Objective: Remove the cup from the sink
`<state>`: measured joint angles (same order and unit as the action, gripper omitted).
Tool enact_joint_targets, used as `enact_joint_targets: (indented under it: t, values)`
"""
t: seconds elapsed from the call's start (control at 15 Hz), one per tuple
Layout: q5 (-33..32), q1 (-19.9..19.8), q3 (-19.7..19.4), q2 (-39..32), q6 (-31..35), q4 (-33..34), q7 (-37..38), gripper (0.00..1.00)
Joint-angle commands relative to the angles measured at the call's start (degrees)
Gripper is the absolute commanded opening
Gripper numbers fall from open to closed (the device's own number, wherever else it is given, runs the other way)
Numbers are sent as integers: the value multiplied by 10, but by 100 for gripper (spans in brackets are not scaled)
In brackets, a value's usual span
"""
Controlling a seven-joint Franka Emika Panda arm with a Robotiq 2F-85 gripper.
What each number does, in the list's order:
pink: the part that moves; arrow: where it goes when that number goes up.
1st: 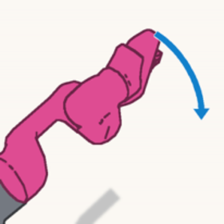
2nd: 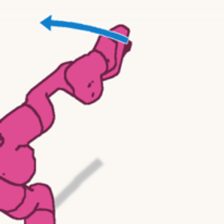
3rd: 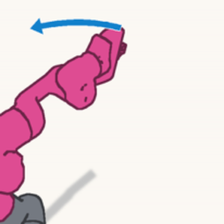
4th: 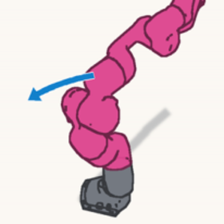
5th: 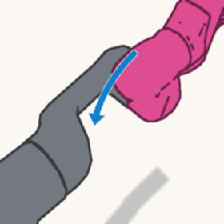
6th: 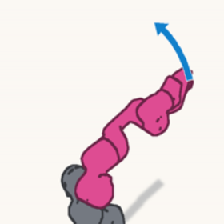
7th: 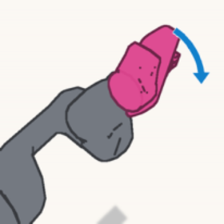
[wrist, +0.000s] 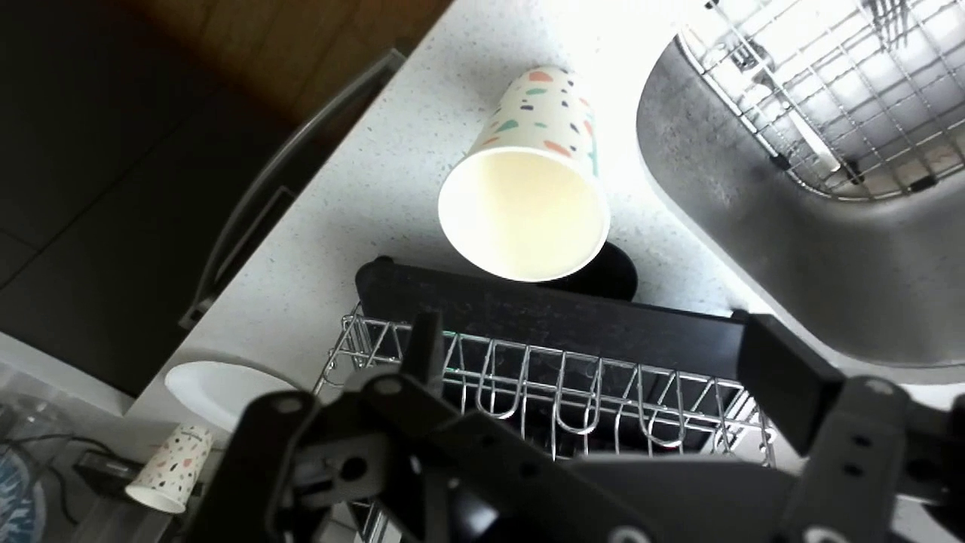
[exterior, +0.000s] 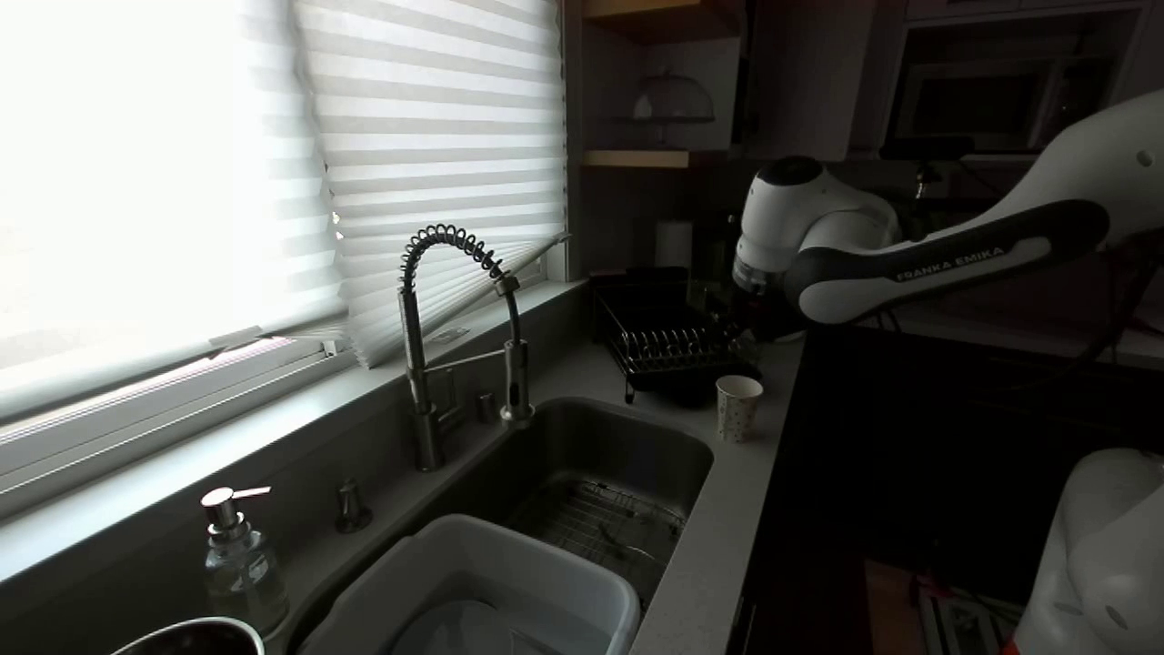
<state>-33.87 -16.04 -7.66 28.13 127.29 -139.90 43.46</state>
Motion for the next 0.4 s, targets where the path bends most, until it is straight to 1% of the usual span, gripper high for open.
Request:
enact_joint_targets:
  t: [0.0, 0.33]
  values:
    - [8, -16, 18, -2, -10, 6, -12, 100]
    - [6, -15, 23, -6, -24, 14, -17, 100]
